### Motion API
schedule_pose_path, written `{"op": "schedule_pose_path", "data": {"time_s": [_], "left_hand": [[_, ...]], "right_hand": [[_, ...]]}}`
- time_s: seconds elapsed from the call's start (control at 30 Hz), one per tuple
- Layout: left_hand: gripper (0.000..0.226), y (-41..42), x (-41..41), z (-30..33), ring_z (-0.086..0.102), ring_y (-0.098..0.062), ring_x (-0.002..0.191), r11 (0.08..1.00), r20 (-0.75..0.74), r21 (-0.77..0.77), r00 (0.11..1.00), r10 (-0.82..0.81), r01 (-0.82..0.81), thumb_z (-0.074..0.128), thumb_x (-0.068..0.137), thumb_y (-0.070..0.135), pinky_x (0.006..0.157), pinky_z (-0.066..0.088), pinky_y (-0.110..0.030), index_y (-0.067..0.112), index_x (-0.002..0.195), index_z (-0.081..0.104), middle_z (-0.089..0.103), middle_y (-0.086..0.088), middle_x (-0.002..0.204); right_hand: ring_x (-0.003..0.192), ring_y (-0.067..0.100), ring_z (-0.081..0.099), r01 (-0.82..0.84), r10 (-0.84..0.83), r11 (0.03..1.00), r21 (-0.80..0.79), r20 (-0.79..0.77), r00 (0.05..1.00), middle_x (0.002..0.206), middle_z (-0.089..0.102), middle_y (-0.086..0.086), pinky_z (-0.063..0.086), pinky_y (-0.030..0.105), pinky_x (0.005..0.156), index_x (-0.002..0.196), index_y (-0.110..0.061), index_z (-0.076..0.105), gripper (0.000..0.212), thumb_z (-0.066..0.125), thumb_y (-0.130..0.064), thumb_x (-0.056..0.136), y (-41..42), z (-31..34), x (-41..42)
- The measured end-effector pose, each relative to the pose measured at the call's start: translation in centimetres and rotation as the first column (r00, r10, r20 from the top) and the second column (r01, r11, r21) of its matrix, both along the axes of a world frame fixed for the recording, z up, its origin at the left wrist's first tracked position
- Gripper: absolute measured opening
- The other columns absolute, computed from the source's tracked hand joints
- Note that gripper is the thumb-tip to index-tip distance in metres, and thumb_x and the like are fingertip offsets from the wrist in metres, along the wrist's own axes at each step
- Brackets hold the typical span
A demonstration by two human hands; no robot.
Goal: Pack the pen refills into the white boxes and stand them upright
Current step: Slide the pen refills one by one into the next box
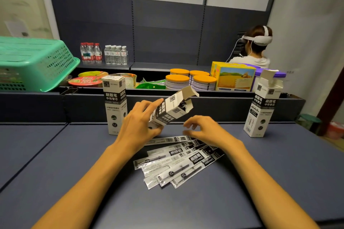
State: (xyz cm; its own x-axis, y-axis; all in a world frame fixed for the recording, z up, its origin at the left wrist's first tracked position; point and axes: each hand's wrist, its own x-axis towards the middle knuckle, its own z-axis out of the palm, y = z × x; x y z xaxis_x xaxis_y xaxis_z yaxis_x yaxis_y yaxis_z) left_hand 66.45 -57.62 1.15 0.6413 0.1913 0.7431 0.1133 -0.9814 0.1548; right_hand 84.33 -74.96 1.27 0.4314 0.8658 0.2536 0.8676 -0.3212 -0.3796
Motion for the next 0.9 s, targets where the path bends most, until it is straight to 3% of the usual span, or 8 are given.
{"op": "schedule_pose_path", "data": {"time_s": [0.23,0.37,0.5,0.73,0.9], "left_hand": [[0.082,-0.2,0.1,-0.1,0.049,-0.017,0.101,1.0,-0.004,-0.015,1.0,-0.005,0.005,0.081,0.07,0.028,0.064,0.052,-0.033,0.024,0.142,0.041,0.054,-0.001,0.114],[0.081,0.0,0.2,-0.2,0.049,-0.017,0.102,1.0,0.0,-0.017,1.0,-0.003,0.003,0.082,0.07,0.028,0.067,0.053,-0.034,0.023,0.141,0.043,0.055,-0.002,0.115],[0.081,0.1,0.1,-0.2,0.049,-0.016,0.103,1.0,0.008,-0.019,1.0,0.012,-0.012,0.082,0.07,0.028,0.068,0.053,-0.032,0.023,0.141,0.043,0.055,-0.001,0.116],[0.082,0.4,-0.1,-0.1,0.049,-0.016,0.104,1.0,0.007,-0.014,1.0,0.01,-0.01,0.083,0.07,0.026,0.071,0.052,-0.032,0.021,0.141,0.044,0.056,-0.002,0.116],[0.082,0.3,-0.1,-0.1,0.05,-0.017,0.104,1.0,0.002,0.001,1.0,0.01,-0.01,0.083,0.069,0.026,0.07,0.054,-0.033,0.021,0.14,0.044,0.056,-0.003,0.116]], "right_hand": [[0.098,0.004,0.057,-0.119,0.104,0.987,-0.104,-0.14,0.985,0.109,0.061,-0.01,0.052,0.03,0.086,0.115,-0.03,0.067,0.036,0.066,-0.048,0.084,0.3,-0.6,0.1],[0.097,0.004,0.057,-0.113,0.1,0.989,-0.096,-0.137,0.986,0.109,0.061,-0.009,0.052,0.031,0.087,0.115,-0.028,0.067,0.037,0.067,-0.048,0.084,-0.1,-0.5,0.9],[0.101,0.006,0.055,-0.122,0.106,0.985,-0.126,-0.126,0.986,0.112,0.059,-0.009,0.051,0.03,0.086,0.113,-0.032,0.067,0.049,0.069,-0.061,0.075,0.6,-0.8,0.3],[0.09,0.01,0.056,-0.117,0.11,0.989,-0.088,-0.08,0.991,0.099,0.059,-0.007,0.053,0.039,0.08,0.099,-0.033,0.072,0.03,0.066,-0.056,0.08,1.3,-1.5,0.7],[0.094,0.008,0.056,-0.11,0.102,0.989,-0.1,-0.085,0.991,0.105,0.058,-0.008,0.052,0.031,0.08,0.108,-0.031,0.07,0.042,0.068,-0.059,0.078,1.2,-1.2,0.4]]}}
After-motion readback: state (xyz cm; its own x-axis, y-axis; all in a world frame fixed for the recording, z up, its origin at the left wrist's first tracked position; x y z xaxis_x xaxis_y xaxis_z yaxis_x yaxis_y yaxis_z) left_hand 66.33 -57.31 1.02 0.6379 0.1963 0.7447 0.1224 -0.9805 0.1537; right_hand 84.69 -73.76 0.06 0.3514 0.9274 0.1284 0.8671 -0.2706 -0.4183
